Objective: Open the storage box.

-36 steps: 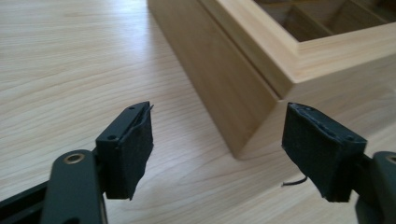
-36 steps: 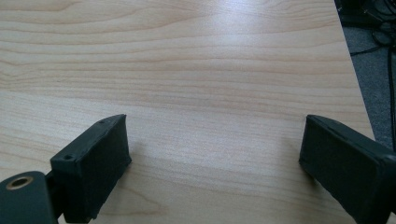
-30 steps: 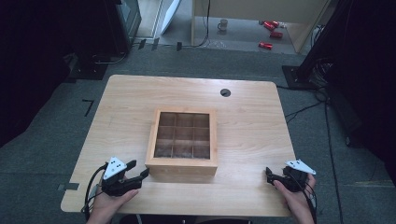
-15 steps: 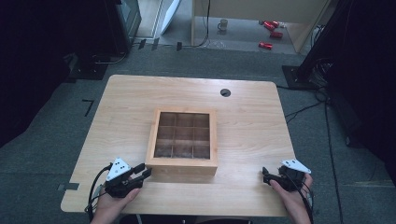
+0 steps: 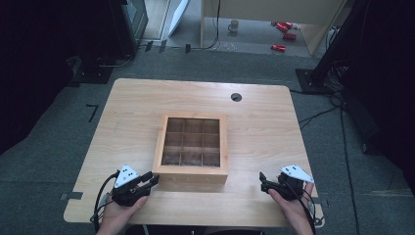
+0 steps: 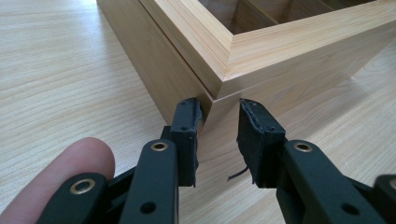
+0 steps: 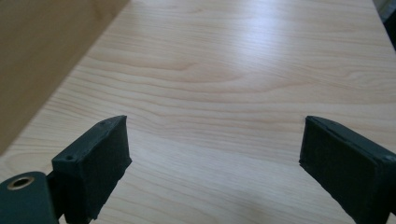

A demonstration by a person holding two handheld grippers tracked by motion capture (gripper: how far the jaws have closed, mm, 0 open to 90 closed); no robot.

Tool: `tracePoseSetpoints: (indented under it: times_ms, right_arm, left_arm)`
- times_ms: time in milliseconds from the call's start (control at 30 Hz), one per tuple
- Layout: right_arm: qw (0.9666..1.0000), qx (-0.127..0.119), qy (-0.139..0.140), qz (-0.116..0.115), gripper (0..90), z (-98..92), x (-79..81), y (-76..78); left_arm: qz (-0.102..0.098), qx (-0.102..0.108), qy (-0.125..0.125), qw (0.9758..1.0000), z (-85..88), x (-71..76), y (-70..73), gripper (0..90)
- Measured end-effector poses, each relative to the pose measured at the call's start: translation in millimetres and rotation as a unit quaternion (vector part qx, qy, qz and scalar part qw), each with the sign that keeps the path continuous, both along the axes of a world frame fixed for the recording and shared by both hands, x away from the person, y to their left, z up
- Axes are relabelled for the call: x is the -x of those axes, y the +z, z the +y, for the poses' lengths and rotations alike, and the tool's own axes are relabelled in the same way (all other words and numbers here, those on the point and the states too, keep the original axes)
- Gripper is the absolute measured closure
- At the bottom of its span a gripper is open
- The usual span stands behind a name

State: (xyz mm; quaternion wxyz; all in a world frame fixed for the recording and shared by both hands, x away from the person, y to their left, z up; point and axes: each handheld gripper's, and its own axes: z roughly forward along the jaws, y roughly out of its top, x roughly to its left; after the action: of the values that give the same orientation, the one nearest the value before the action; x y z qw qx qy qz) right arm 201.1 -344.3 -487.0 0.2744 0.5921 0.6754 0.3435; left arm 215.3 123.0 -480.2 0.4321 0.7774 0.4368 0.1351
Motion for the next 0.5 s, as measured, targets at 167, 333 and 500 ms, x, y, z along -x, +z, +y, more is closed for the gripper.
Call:
tracePoseSetpoints:
  times_ms: [167, 333, 500]
  right_arm:
    - [0.9996, -0.021, 0.017, -0.005, 8.3, 15.5, 1.0, 7.6]
    - [0.9990, -0.031, 0.031, -0.012, 8.3, 27.7, 3.6, 13.2]
    - [0.9981, -0.036, 0.048, -0.016, 8.3, 40.8, 6.3, 17.3]
  left_arm:
    - [0.000, -0.001, 0.000, 1.0000, -0.2, 0.2, 0.3, 69.4]
    - [-0.001, -0.001, 0.000, 1.0000, 0.2, 0.3, 0.6, 70.0]
    - [-0.003, 0.002, -0.001, 1.0000, 0.7, 0.5, 1.1, 70.3]
